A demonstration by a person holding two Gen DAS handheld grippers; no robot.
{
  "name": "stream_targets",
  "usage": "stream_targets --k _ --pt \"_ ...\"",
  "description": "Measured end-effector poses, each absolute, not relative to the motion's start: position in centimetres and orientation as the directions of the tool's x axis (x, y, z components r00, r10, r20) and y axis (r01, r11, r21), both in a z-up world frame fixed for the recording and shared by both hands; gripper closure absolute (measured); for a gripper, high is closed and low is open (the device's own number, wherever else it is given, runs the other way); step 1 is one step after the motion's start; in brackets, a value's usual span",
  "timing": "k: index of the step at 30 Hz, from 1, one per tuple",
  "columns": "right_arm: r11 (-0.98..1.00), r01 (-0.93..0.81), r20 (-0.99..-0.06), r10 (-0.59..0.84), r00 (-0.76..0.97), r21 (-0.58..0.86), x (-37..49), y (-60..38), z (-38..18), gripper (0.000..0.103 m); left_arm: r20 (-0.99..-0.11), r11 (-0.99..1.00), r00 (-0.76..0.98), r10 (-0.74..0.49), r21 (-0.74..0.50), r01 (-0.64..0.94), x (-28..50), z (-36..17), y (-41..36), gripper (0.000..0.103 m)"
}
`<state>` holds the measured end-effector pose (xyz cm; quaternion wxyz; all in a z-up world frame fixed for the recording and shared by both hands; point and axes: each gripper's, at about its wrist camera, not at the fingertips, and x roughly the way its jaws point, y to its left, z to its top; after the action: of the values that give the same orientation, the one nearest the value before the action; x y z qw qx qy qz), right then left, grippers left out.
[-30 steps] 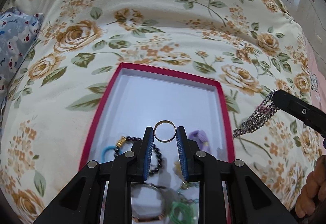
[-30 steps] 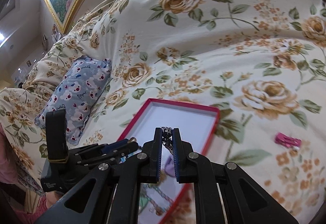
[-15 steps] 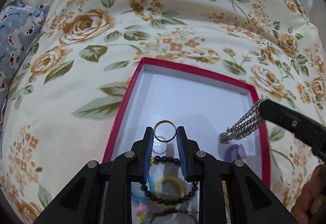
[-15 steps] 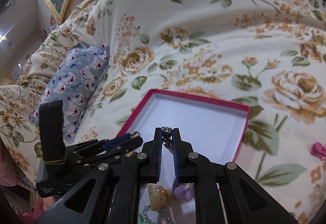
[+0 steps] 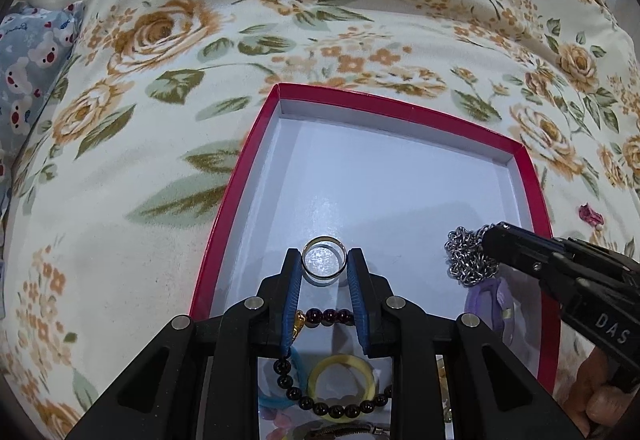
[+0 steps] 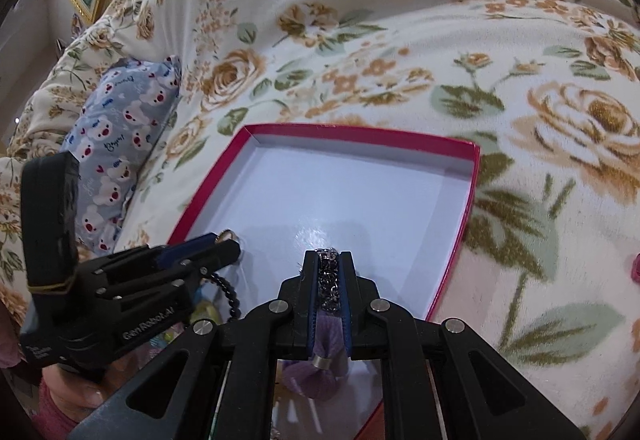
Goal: Organize jewelry
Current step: 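Carry the ring and chain into the box and open both tools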
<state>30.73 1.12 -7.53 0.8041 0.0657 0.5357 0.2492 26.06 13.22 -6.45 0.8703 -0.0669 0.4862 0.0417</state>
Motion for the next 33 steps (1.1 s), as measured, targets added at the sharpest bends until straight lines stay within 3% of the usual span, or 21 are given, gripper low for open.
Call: stream_targets --k 17,21,26,33 --pt "0.876 -0.345 -0.846 0.443 0.298 0.337 30.7 1.4 -7.8 0.092 -0.855 0.991 0.517 0.031 -0.042 -0.13 25.9 -6.4 12.6 0.078" --pt "0.875 -0.335 -0.84 0.452 0.301 0.35 30.7 1.2 -7.7 0.091 -0.855 0.99 0.517 0.036 -0.039 -0.133 25.8 -6.4 12.5 0.064" --pt "0.872 -0.33 -0.835 0.461 0.301 0.363 30.7 1.0 -7.5 0.088 -0.855 0.989 0.517 0.033 -0.046 -0.14 25.8 -6.4 12.8 0.064" --pt "0.871 -0.314 -0.82 0.471 0.324 0.377 30.4 0.1 -6.3 0.07 -0.85 0.984 0.526 0.009 -0.087 -0.156 25.0 -5.6 13.2 0.058"
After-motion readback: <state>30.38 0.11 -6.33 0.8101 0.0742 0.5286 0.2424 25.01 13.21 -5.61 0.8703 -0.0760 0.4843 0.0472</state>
